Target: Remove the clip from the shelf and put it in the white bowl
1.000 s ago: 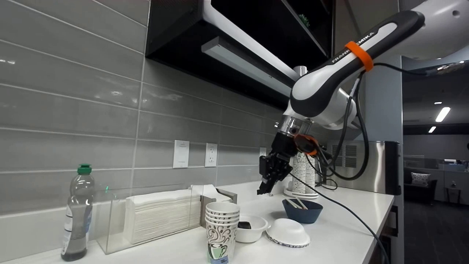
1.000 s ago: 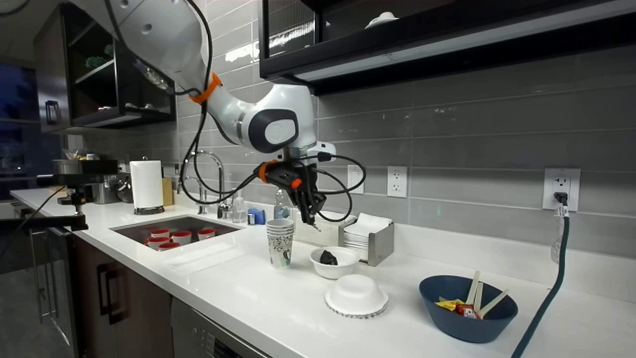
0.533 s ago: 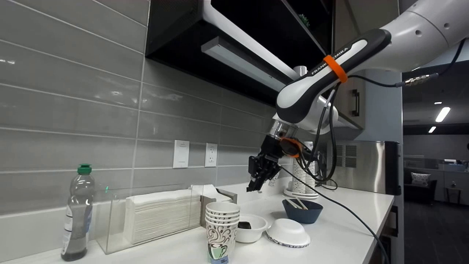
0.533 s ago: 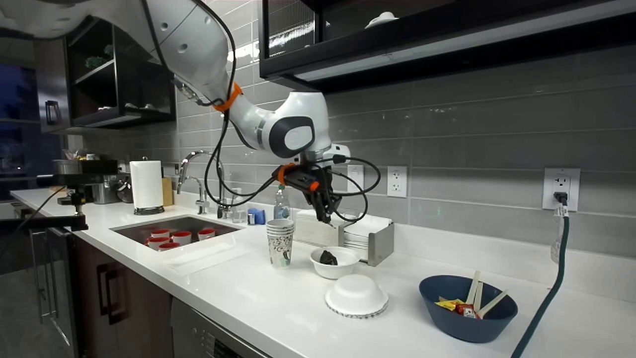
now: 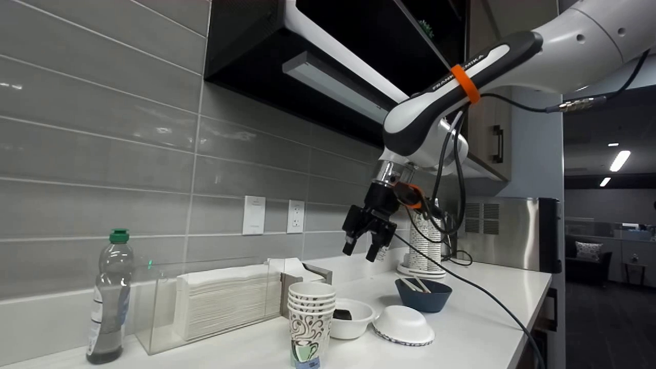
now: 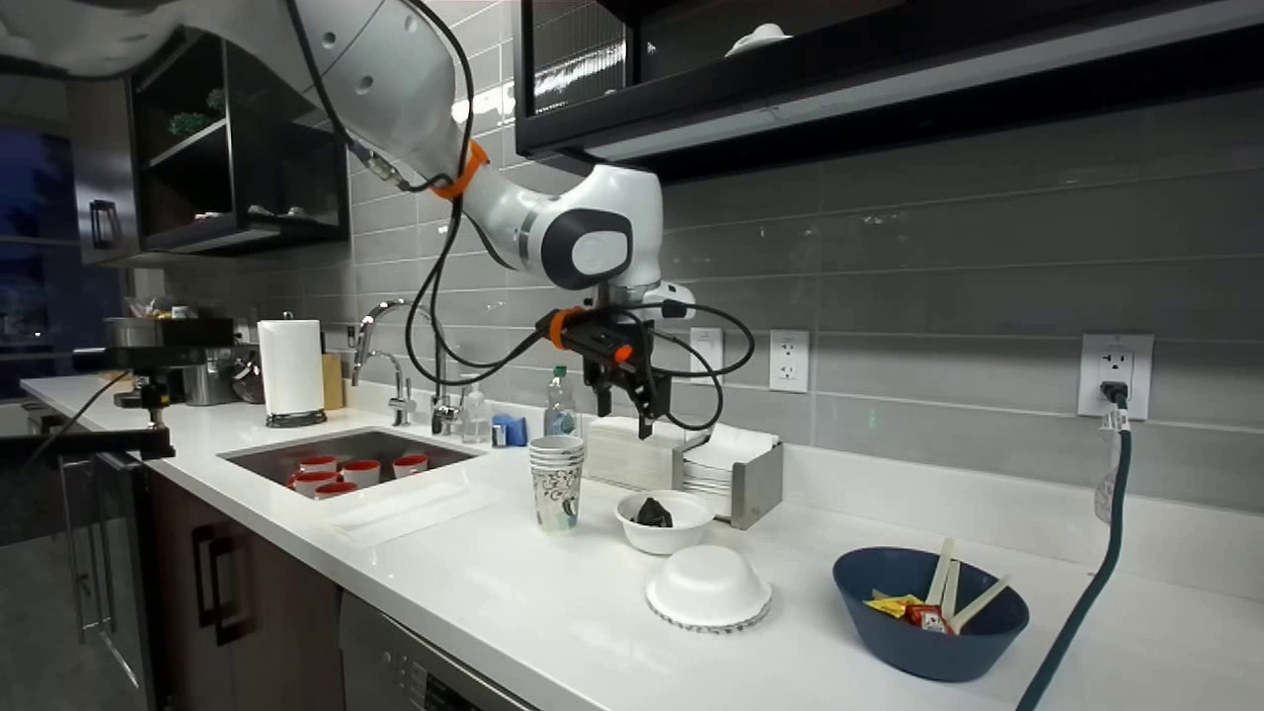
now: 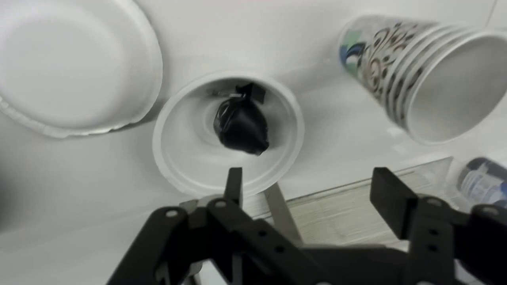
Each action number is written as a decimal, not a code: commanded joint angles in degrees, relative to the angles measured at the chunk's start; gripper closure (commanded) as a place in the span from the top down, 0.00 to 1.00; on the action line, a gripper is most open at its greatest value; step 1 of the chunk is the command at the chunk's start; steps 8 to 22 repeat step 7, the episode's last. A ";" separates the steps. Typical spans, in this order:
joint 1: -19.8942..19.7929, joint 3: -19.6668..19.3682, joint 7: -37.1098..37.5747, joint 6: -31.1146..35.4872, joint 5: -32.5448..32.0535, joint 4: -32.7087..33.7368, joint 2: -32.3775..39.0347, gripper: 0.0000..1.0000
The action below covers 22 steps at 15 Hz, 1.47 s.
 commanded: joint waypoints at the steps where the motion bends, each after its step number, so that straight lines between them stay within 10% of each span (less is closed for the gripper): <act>1: -2.37 -0.80 -10.95 -15.54 6.04 -5.46 -10.88 1.00; 6: -3.05 -5.80 -21.84 -29.74 5.96 -12.68 -25.73 1.00; 7: -2.30 -5.10 -17.49 -28.72 3.99 -6.87 -18.02 1.00; 22: -2.30 -5.10 -17.49 -28.72 3.99 -6.87 -18.02 1.00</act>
